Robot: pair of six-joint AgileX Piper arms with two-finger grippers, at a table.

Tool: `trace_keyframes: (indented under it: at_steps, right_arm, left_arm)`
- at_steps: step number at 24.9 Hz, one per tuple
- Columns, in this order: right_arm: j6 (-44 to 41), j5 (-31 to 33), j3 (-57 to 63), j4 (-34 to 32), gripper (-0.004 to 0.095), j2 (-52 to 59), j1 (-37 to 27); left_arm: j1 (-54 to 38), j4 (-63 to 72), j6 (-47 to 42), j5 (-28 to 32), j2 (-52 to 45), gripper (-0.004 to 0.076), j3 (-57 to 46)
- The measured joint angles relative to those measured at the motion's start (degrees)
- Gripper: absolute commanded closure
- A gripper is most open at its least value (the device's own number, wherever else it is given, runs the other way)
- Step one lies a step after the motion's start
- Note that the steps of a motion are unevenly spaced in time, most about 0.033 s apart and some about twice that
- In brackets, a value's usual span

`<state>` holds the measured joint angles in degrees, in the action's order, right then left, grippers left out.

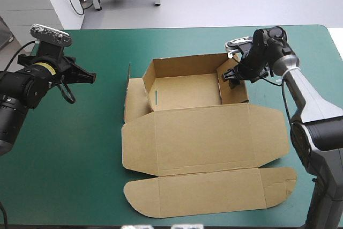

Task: Fold the box

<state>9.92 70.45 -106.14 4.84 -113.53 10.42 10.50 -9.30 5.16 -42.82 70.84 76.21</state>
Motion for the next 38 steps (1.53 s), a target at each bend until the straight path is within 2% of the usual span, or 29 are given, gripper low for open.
trace_keyframes:
  at_steps: [15, 17, 19, 22, 23, 24, 34, 35, 38]
  right_arm:
    - [-1.90, -0.48, -0.07, 1.82, 0.0235, -3.18, 0.00]
    - [-2.26, -0.74, -0.07, 1.94, 0.0271, -4.35, 0.00]
    - [-2.93, -1.35, -0.07, 2.00, 0.0382, -5.26, 0.00]
    - [-3.32, -2.14, -0.07, 2.00, 0.0659, -5.54, 0.00]
    - [-3.32, -2.21, -0.07, 2.00, 0.0867, -5.54, 0.00]
    - [-3.32, -2.25, -0.12, 1.82, 0.0927, -5.59, 0.00]
    - [-2.52, -1.36, -0.53, 3.33, 0.0914, -4.95, -0.06]
    - [-2.52, -1.36, -0.53, 3.28, 0.0891, -4.58, -0.01]
    - [-2.52, -1.00, -0.58, 2.16, 0.0686, -4.29, -0.01]
  left_arm:
    - [0.00, 0.00, 0.00, -0.94, 0.00, 0.0717, 0.00]
    - [0.00, -0.05, 0.00, -0.94, 0.00, 0.0717, 0.00]
    - [0.00, -0.05, 0.00, -0.95, 0.00, 0.0717, 0.00]
    - [0.00, -0.05, 0.00, -1.20, 0.00, 0.0717, 0.00]
    - [0.00, -0.05, 0.00, -1.35, 0.00, 0.0717, 0.00]
    - [0.00, -0.05, 0.00, -1.48, 0.00, 0.0717, 0.00]
    - [0.00, 0.08, -0.31, -1.76, 0.00, 0.0717, 0.00]
    - [0.00, 0.12, -0.36, -1.76, 0.00, 0.0717, 0.00]
    - [0.00, 0.12, -0.42, -1.76, 0.00, 0.0717, 0.00]
